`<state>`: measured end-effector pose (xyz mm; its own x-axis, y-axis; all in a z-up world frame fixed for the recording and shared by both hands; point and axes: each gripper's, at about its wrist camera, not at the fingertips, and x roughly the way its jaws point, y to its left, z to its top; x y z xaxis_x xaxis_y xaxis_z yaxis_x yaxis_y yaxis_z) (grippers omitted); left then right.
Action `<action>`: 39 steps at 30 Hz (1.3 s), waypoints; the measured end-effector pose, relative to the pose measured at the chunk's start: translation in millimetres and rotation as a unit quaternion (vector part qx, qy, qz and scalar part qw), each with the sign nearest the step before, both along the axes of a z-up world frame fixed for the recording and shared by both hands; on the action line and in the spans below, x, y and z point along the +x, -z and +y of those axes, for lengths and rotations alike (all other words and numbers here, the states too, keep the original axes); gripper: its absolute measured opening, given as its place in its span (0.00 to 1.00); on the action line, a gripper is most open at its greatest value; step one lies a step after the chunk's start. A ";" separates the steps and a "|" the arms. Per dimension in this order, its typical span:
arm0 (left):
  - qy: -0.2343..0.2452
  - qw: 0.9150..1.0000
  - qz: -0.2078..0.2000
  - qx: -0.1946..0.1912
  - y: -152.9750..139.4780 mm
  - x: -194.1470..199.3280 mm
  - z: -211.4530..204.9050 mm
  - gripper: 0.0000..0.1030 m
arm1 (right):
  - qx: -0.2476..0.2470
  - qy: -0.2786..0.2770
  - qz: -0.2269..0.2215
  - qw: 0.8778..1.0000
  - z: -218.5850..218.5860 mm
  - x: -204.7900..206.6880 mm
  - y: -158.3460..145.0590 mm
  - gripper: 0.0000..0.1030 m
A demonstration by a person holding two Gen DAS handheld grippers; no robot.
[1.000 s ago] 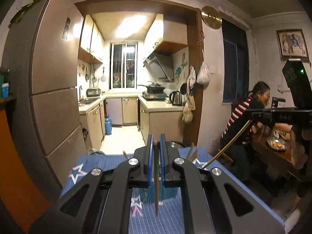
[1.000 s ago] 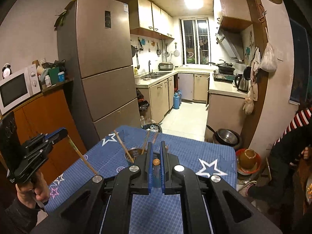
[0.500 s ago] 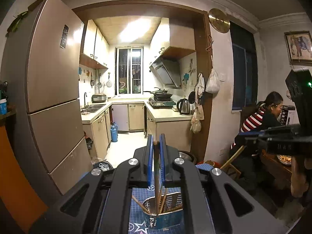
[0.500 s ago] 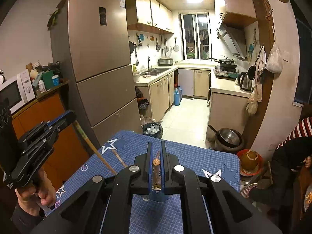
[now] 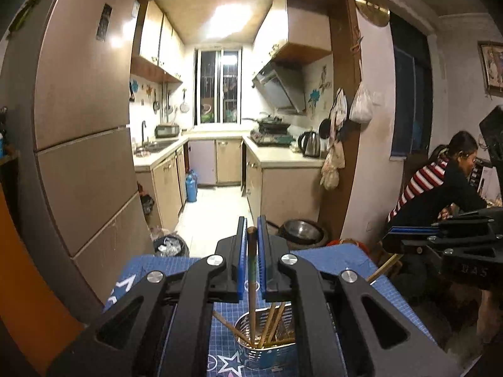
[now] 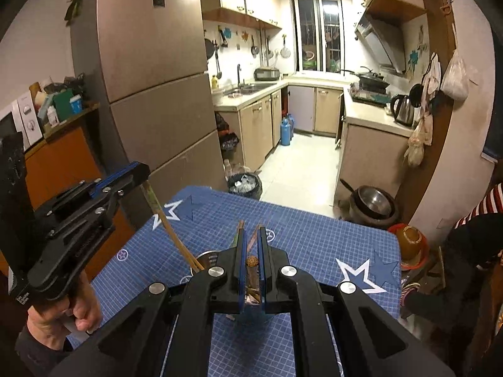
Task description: Organize utensils
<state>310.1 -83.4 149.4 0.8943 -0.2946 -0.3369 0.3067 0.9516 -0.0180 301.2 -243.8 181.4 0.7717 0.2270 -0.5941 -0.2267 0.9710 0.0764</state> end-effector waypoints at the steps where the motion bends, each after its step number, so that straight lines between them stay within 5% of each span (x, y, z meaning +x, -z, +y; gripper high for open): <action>1: -0.001 1.000 0.006 0.000 5.9 3.2 -0.1 0.05 | -0.001 -0.002 0.004 1.000 2.8 3.1 5.5 0.07; 12: -0.001 0.999 0.052 0.016 51.2 23.0 -4.9 0.05 | -0.014 -0.011 0.031 0.999 20.2 19.1 49.8 0.07; 15: -0.003 0.998 0.059 0.021 60.0 26.1 -5.5 0.16 | -0.018 -0.013 0.032 0.999 23.1 20.4 56.3 0.08; 16: -0.005 0.998 0.057 0.021 61.8 25.7 -4.9 0.33 | -0.020 -0.012 0.031 0.999 23.3 20.5 56.7 0.14; 17: -0.009 0.998 0.054 0.022 62.4 24.7 -4.6 0.53 | -0.020 -0.010 0.029 0.999 22.7 20.3 56.3 0.31; 19: -0.014 0.999 0.043 0.022 62.6 21.4 -2.6 0.62 | -0.023 -0.004 0.017 1.000 20.3 18.4 54.9 0.44; 22: -0.018 0.999 0.044 0.017 62.9 19.8 0.6 0.66 | -0.031 0.001 0.003 1.000 19.9 13.5 52.3 0.61; 29: -0.026 0.999 0.031 0.009 59.8 -4.0 5.2 0.73 | -0.041 0.023 -0.058 0.997 13.9 -21.1 41.7 0.75; 36: -0.035 0.999 -0.010 -0.016 47.2 -76.3 27.6 0.86 | -0.039 0.055 -0.156 0.985 12.8 -113.5 34.6 0.96; 39: -0.045 0.998 -0.035 -0.023 42.0 -116.7 40.3 0.95 | -0.035 0.072 -0.185 0.980 10.8 -156.7 37.6 0.95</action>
